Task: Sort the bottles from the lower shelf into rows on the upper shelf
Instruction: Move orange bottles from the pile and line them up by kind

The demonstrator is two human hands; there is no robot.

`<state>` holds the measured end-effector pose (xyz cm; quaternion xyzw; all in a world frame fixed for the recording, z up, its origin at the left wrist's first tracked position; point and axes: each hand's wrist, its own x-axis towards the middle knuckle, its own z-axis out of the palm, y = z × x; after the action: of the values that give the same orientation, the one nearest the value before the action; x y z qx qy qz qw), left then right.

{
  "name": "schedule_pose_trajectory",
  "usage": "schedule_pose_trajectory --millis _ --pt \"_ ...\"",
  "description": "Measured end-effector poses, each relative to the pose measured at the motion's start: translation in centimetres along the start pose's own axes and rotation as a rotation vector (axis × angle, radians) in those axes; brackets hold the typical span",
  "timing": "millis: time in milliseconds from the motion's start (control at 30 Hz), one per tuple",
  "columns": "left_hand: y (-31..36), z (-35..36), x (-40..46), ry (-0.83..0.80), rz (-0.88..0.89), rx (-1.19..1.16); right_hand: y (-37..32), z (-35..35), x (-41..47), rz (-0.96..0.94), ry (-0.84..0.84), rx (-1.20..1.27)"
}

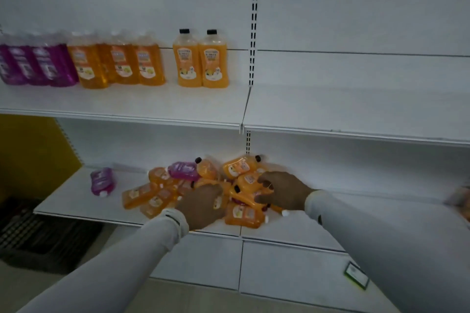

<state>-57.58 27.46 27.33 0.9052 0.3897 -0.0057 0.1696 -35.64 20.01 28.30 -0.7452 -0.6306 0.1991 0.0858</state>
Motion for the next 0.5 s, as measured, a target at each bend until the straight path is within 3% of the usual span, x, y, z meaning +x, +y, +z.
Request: schedule_pose_trajectory --millis 500 --pt "-10.0 6.9 16.0 -0.179 0.032 -0.048 7.2 6.8 11.7 0.232 -0.071 0.041"
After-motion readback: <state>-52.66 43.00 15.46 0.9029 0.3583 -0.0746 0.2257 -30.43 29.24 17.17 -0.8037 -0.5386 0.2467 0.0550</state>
